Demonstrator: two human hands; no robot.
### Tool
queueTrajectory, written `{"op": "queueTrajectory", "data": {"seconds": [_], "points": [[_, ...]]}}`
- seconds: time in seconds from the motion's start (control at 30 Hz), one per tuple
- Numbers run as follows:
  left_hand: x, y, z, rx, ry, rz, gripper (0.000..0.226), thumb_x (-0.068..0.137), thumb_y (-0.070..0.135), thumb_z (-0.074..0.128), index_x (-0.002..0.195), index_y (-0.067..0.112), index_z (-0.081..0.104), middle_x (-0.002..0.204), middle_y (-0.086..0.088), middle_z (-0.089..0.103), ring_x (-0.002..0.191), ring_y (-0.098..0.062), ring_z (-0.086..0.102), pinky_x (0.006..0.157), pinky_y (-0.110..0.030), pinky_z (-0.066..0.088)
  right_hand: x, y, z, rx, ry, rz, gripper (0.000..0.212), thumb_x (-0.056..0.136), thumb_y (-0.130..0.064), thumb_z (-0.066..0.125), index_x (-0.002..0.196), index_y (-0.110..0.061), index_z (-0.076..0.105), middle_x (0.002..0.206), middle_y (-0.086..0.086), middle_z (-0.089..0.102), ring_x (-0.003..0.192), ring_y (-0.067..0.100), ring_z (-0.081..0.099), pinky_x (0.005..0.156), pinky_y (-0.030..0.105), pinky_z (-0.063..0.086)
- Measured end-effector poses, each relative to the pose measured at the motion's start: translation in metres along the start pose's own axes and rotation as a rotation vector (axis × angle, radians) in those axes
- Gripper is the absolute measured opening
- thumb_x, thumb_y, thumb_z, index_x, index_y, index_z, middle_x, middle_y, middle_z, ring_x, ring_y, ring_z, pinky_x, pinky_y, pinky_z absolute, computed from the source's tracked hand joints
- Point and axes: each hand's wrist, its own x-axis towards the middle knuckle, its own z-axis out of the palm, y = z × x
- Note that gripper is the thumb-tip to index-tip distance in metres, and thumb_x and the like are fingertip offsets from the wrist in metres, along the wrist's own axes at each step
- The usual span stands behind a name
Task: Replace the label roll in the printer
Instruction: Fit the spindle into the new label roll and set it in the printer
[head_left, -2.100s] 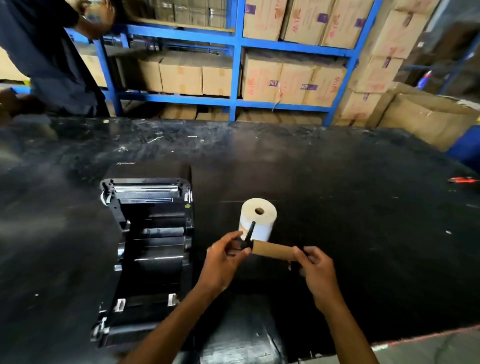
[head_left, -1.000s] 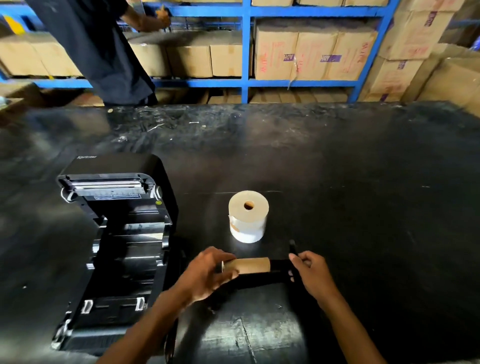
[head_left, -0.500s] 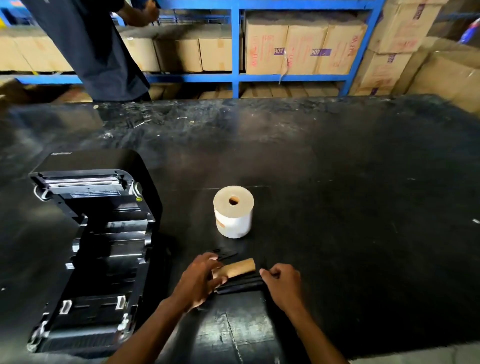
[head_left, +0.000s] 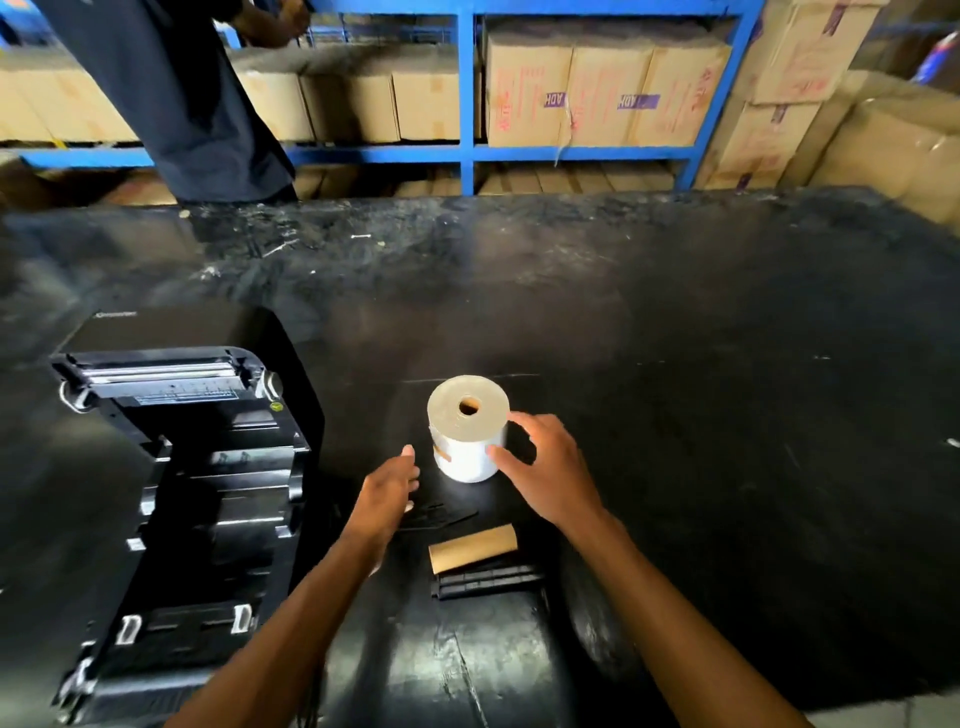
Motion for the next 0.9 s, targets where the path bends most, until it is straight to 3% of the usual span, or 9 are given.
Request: {"op": "queueTrajectory", "data": {"seconds": [0.07,0.17,0.3,0.43,0.53,0.6,0.77,0.83,0.9], "points": [[0.007,0.012,0.003,-0.061,-0.035,-0.096,0.062,0.097,0.052,0.031,0.141,0.009,0.041,0.141,-0.014,0.051,0.128,-0.028,0.049,0.111,-0.045,0.037,0.022,-0.020,0.010,-0.139,-0.089,-0.057,0.062,0.079,-0.048,0.064,0.133,-0.024,0.046,0.144,0.010,0.035,0.130,0.028,0.039,0.104,0.043,0.041],[0.012,0.018,0.009,-0.108,-0.143,-0.166,0.075,0.092,0.064,0.019,0.145,0.014,0.036,0.147,-0.013,0.046,0.134,-0.028,0.043,0.113,-0.046,0.033,0.042,-0.031,0.035,-0.343,-0.197,-0.014,0.072,0.075,-0.052,0.065,0.136,-0.022,0.040,0.153,0.015,0.016,0.133,0.037,0.030,0.106,0.049,0.038],[0.017,0.017,0.013,-0.090,-0.188,-0.185,0.081,0.088,0.071,0.016,0.143,0.016,0.040,0.145,-0.011,0.048,0.131,-0.026,0.046,0.110,-0.043,0.035,0.042,-0.027,0.051,-0.390,-0.126,-0.017,0.062,0.083,-0.042,0.063,0.135,-0.020,0.038,0.157,0.015,0.004,0.131,0.038,0.032,0.101,0.047,0.045],[0.013,0.023,0.011,-0.079,-0.159,-0.164,0.073,0.090,0.067,0.018,0.135,0.020,0.051,0.142,-0.010,0.051,0.120,-0.022,0.048,0.108,-0.041,0.034,0.048,-0.021,0.037,-0.175,-0.093,0.039,0.057,0.079,-0.042,0.067,0.129,-0.020,0.050,0.150,0.010,0.021,0.125,0.032,0.040,0.101,0.040,0.043],[0.005,0.030,0.014,-0.072,-0.076,-0.117,0.064,0.093,0.060,0.031,0.137,0.018,0.049,0.145,-0.012,0.047,0.132,-0.025,0.044,0.113,-0.042,0.032,0.044,-0.016,0.016,0.336,0.017,0.270,0.043,0.075,-0.047,0.069,0.103,-0.015,0.066,0.117,0.011,0.058,0.103,0.026,0.060,0.092,0.038,0.051],[0.000,0.036,0.016,-0.059,-0.060,-0.081,0.062,0.090,0.060,0.040,0.134,0.017,0.051,0.144,-0.010,0.049,0.132,-0.025,0.044,0.110,-0.043,0.034,0.029,-0.015,0.002,0.636,0.013,0.385,0.019,0.084,-0.038,0.065,0.089,-0.019,0.065,0.096,0.006,0.066,0.089,0.019,0.064,0.085,0.044,0.056],[-0.018,0.049,0.027,-0.147,-0.239,-0.180,0.069,0.078,0.072,0.047,0.122,0.021,0.060,0.128,-0.007,0.061,0.123,-0.027,0.051,0.097,-0.052,0.039,-0.012,-0.007,-0.009,0.889,-0.011,0.468,0.020,0.088,-0.033,0.060,0.097,-0.015,0.064,0.103,0.008,0.069,0.100,0.022,0.065,0.078,0.037,0.058],[-0.027,0.049,0.034,-0.191,-0.328,-0.231,0.062,0.079,0.069,0.050,0.117,0.022,0.065,0.118,-0.009,0.067,0.114,-0.030,0.058,0.093,-0.055,0.045,-0.026,-0.005,-0.007,0.934,-0.013,0.475,0.024,0.089,-0.033,0.060,0.102,-0.014,0.064,0.105,0.009,0.069,0.102,0.022,0.065,0.080,0.037,0.057],[-0.034,0.046,0.043,-0.283,-0.308,-0.231,0.053,0.081,0.058,0.058,0.113,0.016,0.068,0.109,-0.011,0.072,0.101,-0.029,0.066,0.087,-0.051,0.054,-0.039,-0.004,-0.011,0.855,-0.059,0.441,0.024,0.089,-0.036,0.058,0.101,-0.018,0.065,0.105,0.004,0.070,0.101,0.018,0.065,0.081,0.033,0.055]]}}
